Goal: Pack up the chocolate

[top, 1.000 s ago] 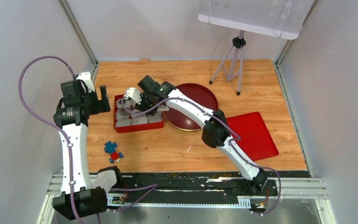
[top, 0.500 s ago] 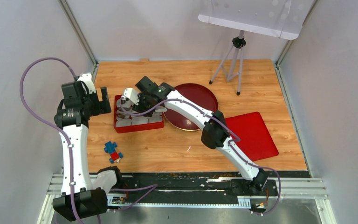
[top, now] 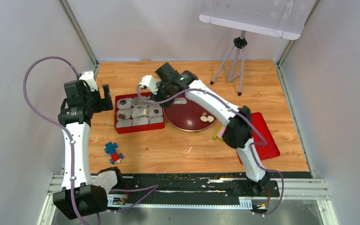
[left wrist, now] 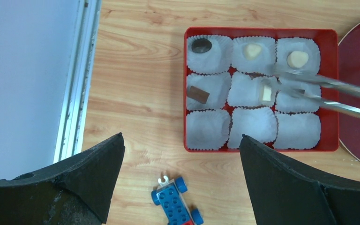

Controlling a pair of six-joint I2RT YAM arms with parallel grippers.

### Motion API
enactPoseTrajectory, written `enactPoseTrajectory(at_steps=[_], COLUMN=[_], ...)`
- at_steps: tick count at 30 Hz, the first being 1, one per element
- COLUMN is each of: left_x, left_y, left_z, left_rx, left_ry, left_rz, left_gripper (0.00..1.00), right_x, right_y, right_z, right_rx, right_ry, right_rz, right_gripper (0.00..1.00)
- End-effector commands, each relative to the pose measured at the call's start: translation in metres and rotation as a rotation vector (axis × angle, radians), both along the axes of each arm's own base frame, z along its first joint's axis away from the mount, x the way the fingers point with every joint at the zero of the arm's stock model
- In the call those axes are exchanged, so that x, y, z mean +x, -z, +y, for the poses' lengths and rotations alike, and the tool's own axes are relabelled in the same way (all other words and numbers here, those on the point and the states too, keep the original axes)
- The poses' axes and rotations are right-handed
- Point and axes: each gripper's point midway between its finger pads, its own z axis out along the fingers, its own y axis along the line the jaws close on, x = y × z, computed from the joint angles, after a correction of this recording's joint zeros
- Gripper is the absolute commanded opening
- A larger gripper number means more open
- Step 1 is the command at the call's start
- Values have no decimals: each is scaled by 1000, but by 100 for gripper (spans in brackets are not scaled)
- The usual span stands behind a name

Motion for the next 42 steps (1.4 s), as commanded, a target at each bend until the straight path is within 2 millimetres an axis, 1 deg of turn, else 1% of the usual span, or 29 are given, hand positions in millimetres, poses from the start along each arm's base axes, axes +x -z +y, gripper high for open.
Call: enactPoseTrajectory(at_steps=[1, 2, 3, 4, 5, 9, 12, 14, 17, 19, 22, 25, 27, 33, 42], left_x=[27, 30, 33, 36, 39, 53, 62, 67, 75, 81, 87, 86, 83, 77, 77], left_y=[-6, -6, -3, -2, 0, 4, 1, 0, 1, 2, -2, -4, -1, 8, 9], left_z=[-7, -9, -11, -12, -13, -23, -28, -29, -32, -37, -43, -42, -42, -44, -45], left_rx=[-17, -30, -43, -53, -65, -127, -126, -96, -79, -105, -116, -107, -105, -116, -122], left_ry=[65, 74, 81, 87, 91, 128, 153, 156, 159, 170, 189, 192, 190, 188, 189], left_rz=[-100, -110, -109, -111, -109, -109, -111, -111, -110, -106, -112, -115, -109, -95, -93], left_gripper=[100, 100, 100, 100, 100, 100, 100, 100, 100, 100, 100, 100, 100, 100, 100], right_x=[8, 4, -1, -7, -15, -35, -50, -60, -66, -63, -56, -48, -44, -51, -57], right_y=[-94, -95, -102, -98, -84, -58, -43, -34, -23, -18, -15, -14, -14, -6, 11], right_z=[-79, -97, -117, -135, -153, -218, -253, -267, -281, -287, -290, -291, -292, -299, -305], right_rx=[70, 58, 56, 33, -7, -101, -152, -195, -249, -285, -323, -344, -358, -405, -453], right_ry=[88, 104, 120, 133, 146, 219, 253, 250, 238, 241, 246, 254, 259, 251, 240], right_rz=[-114, -103, -100, -85, -53, 12, 56, 67, 62, 52, 37, 32, 28, 57, 103], right_gripper=[34, 34, 34, 34, 34, 30, 29, 29, 30, 31, 33, 34, 35, 36, 35])
